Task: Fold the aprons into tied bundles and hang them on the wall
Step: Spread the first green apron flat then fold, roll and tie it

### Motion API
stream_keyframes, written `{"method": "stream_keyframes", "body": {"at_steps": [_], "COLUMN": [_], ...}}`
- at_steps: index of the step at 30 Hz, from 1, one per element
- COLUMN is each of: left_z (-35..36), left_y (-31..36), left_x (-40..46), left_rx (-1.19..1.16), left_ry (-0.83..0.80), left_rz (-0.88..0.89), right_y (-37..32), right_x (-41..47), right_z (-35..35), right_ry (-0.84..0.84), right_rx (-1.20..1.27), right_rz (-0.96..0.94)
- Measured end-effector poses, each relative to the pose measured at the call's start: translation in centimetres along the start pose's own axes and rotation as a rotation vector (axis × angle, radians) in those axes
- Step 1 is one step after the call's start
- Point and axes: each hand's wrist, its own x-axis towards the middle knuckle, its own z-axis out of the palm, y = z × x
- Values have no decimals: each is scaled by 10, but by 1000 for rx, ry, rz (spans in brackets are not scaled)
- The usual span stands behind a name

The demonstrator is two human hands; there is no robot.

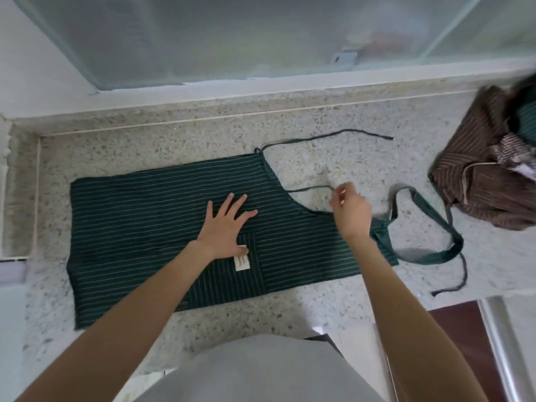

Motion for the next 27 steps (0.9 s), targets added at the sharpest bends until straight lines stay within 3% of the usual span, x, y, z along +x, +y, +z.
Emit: {"method": "stream_keyframes", "body": {"at_steps": [4,7,10,15,20,24,27], "left_z": [7,8,2,-4,6,20,27], "left_y": [14,36,69,119,157,168,170], "left_x": [-11,-4,20,54,60,60,58], "left_rx": [-64,-93,-109,-87,-120,-54,-55], "left_ry": [103,273,345,364,566,438,272], "left_rz": [-82,-96,-60,48,129,107,79], "right_y": [9,24,50,96,141,146,144], "right_x": [57,86,92,32,-41,-37,-14], "right_z": [-19,-25,-30,-38,-37,-33,-40], "right_ry": [102,107,69,-9,-217,-158,-327], "right_rx": [15,71,111,94,-192,-182,-115], "right_rz": [-49,-85,-113,-342,-417,-410,-230]}}
